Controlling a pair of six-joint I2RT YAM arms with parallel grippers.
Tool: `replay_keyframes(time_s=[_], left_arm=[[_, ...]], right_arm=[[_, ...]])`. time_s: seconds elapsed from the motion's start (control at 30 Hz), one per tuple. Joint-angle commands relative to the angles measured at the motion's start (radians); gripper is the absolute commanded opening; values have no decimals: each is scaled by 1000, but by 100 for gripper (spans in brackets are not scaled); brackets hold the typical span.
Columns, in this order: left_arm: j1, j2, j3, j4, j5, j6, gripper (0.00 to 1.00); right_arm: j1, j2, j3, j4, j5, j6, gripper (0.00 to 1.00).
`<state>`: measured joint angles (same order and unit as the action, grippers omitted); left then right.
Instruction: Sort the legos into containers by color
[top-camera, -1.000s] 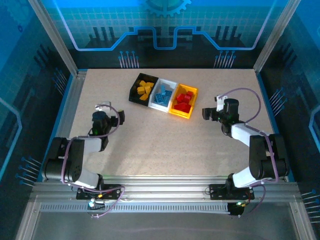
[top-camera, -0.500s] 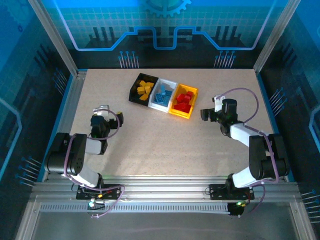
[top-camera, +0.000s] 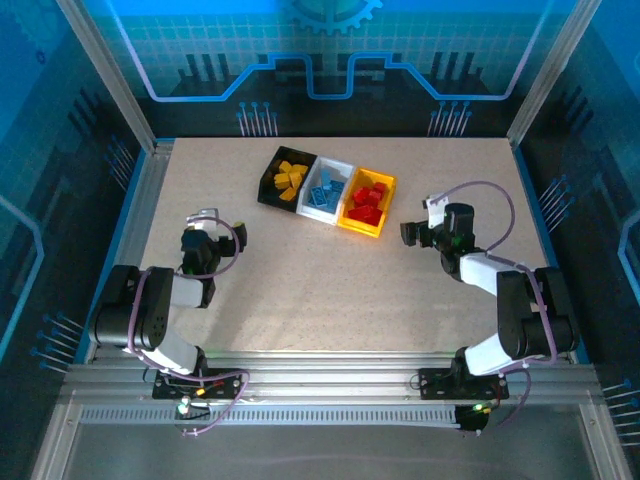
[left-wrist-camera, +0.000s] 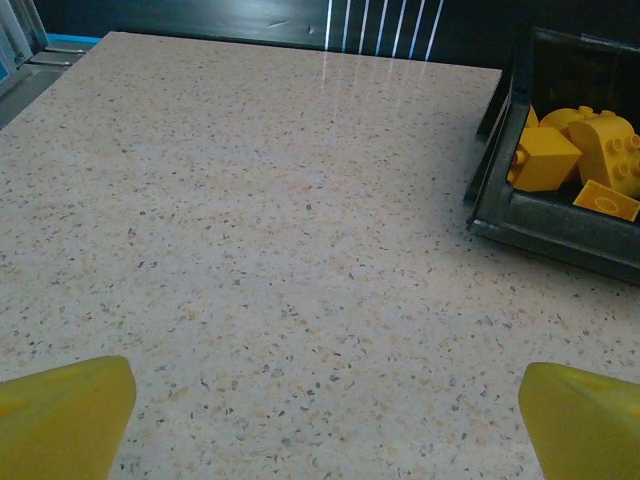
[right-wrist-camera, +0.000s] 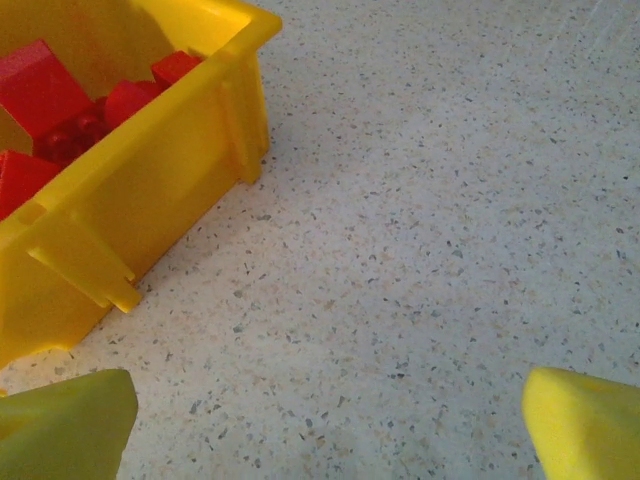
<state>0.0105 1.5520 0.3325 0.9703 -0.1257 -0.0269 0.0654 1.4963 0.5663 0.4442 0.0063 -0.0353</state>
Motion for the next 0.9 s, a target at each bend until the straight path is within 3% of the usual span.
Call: replay_keyframes(time_s=[0.0, 0.43, 0.67, 0.87], left_arm=[[1, -3, 22, 2, -4, -8, 99], [0, -3, 23, 0, -6, -7, 99], [-3, -3, 24, -1, -6, -5, 99], [-3, -3, 25, -4, -6, -4, 99]], right_arm=[[2, -22, -58, 152, -11, -10, 100], [13, -12, -227, 461, 28, -6, 100], [-11, 10, -133, 309, 33, 27, 100], [-8, 10, -135, 312, 39, 26, 100]])
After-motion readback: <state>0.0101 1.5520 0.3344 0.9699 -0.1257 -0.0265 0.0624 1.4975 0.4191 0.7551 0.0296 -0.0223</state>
